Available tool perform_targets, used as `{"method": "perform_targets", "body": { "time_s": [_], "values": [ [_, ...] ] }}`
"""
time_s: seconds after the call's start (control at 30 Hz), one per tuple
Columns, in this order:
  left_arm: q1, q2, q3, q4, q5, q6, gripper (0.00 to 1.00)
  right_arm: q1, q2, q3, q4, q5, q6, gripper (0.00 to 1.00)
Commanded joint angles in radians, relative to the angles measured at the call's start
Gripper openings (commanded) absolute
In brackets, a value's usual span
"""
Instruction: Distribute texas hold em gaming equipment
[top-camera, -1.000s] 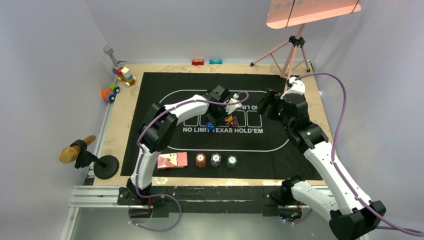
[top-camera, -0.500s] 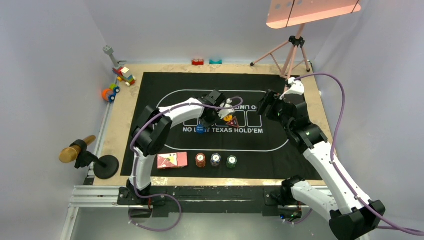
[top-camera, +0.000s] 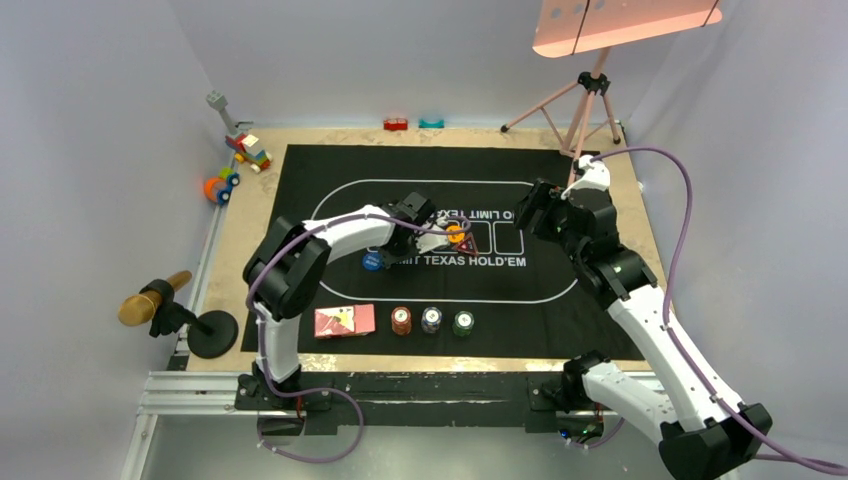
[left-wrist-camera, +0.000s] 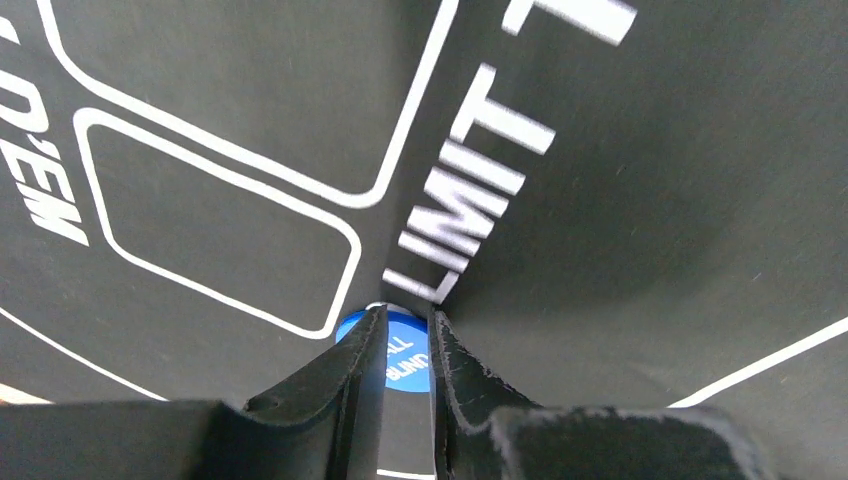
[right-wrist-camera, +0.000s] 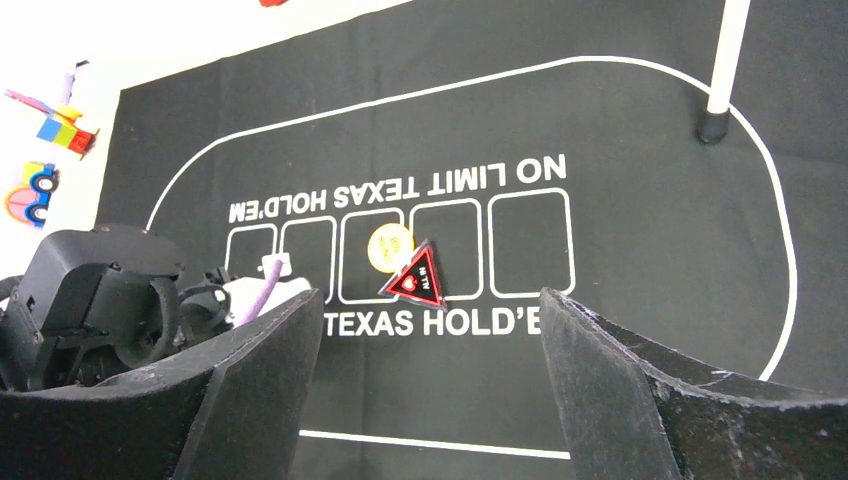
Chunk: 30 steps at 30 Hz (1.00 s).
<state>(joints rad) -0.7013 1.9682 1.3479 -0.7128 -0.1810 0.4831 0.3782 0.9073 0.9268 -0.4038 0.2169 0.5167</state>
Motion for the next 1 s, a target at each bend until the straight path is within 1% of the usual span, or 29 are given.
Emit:
{"method": "perform_targets", "body": {
  "time_s": [0.0, 0.27, 0.47, 0.53, 0.6, 0.67, 0.77, 0.83, 0.9, 0.97],
  "values": [
    [0.062, -0.086, -0.056, 0.008, -0.021, 0.071, 0.25, -0.006, -0.026, 0.0, 0.026, -0.001, 0.002, 0.83],
    [0.21, -0.124, -0.09, -0.008, 0.031, 0.093, 0.26, -0.007, -0.016, 0.016, 0.031, -0.01, 0.004, 0.84],
    [0.254, -0.186, -0.168, 0.019, 0.046, 0.145, 0.26, -0.007, -0.009, 0.026, 0.028, -0.013, 0.003, 0.84],
    [0.259, -0.224, -0.156, 0.012, 0.071, 0.132, 0.27, -0.006, -0.003, 0.024, 0.031, -0.022, 0.004, 0.84],
    [0.26, -0.255, -0.11, -0.013, 0.105, 0.109, 0.29, -0.006, 0.006, 0.023, 0.036, -0.031, 0.008, 0.84],
    [0.26, -0.259, -0.036, -0.057, 0.139, 0.076, 0.34, -0.007, 0.009, 0.02, 0.042, -0.037, 0.012, 0.84],
    [0.26, -0.234, 0.054, -0.108, 0.217, 0.037, 0.49, -0.006, 0.008, 0.02, 0.043, -0.039, 0.011, 0.85],
    [0.253, -0.194, 0.072, -0.124, 0.261, 0.03, 0.61, -0.006, 0.005, 0.02, 0.04, -0.034, 0.011, 0.85],
    [0.245, -0.146, 0.069, -0.124, 0.266, 0.032, 0.72, -0.006, 0.001, 0.02, 0.034, -0.031, 0.01, 0.85],
    [0.24, -0.109, 0.053, -0.109, 0.259, 0.044, 0.78, -0.007, -0.004, 0.019, 0.031, -0.024, 0.01, 0.86]
  ]
}}
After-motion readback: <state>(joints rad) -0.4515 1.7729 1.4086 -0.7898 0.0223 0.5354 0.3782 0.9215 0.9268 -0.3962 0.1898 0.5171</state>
